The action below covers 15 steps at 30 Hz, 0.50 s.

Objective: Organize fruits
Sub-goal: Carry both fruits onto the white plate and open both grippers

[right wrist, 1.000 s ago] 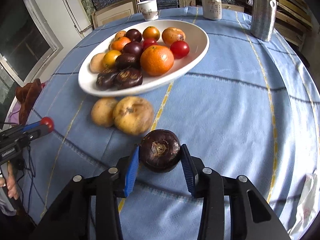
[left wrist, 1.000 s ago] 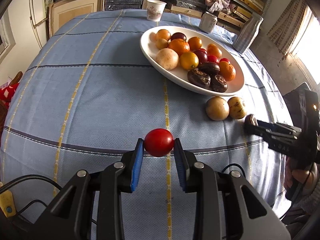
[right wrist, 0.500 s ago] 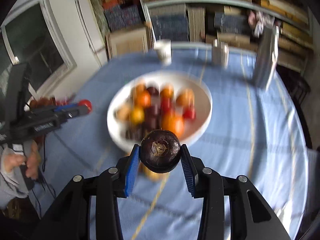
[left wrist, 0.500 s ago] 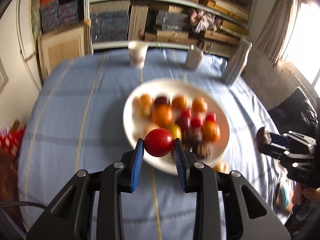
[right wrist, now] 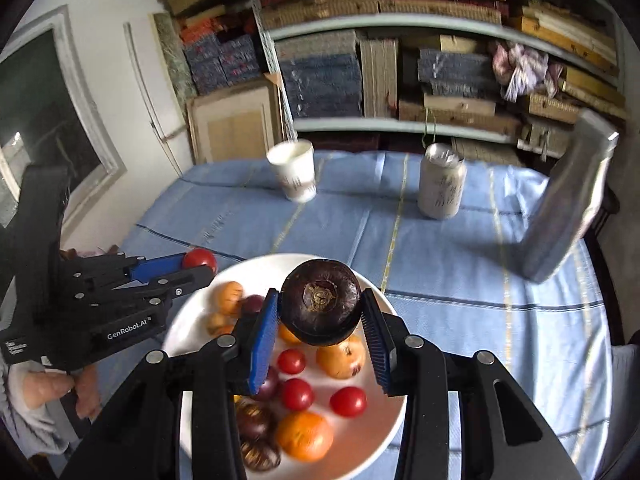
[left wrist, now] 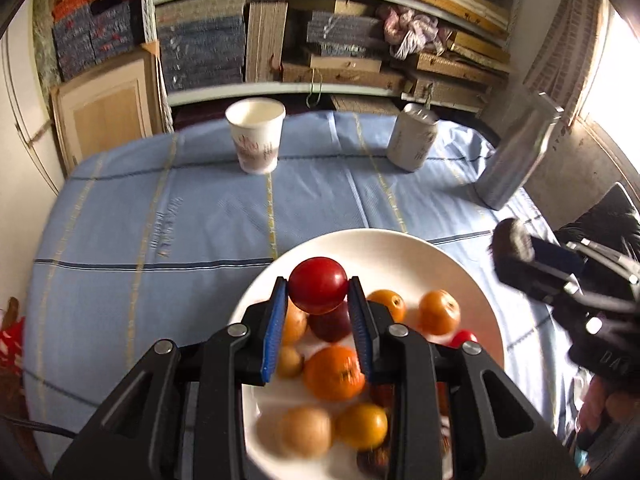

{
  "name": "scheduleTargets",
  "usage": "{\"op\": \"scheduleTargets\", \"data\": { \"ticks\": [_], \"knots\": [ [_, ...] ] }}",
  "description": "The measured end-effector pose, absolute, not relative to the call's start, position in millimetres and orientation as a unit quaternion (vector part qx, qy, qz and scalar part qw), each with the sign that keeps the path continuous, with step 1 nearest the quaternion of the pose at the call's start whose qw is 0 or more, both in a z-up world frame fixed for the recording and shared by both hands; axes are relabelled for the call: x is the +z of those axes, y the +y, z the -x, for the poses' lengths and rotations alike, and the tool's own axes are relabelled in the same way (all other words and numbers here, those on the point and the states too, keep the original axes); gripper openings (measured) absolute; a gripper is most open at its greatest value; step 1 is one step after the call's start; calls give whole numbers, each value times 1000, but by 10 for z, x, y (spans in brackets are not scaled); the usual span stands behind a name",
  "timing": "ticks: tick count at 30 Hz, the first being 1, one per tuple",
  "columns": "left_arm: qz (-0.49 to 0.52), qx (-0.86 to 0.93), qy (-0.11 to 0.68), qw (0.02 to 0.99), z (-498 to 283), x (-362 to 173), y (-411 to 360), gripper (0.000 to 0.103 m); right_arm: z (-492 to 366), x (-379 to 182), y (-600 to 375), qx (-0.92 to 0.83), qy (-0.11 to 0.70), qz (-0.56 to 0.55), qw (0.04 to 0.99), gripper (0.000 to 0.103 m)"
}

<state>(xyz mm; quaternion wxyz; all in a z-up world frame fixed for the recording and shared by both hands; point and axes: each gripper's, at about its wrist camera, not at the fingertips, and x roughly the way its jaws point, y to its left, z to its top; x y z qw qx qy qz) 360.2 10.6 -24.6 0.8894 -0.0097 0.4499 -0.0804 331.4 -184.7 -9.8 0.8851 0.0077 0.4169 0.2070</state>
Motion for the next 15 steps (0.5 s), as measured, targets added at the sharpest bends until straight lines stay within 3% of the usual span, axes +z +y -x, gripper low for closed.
{"op": "scheduleTargets", "data": {
  "ticks": [11,15],
  "knots": [
    [9,-100,481,871,-4070,-780,-83,30,-3767,-745,-1629,206,467,-24,860,42],
    [13,-100,488,867,-4111,-897,-97,32,-3785,-821,-1642,207,471,-25,857,46]
  ]
}}
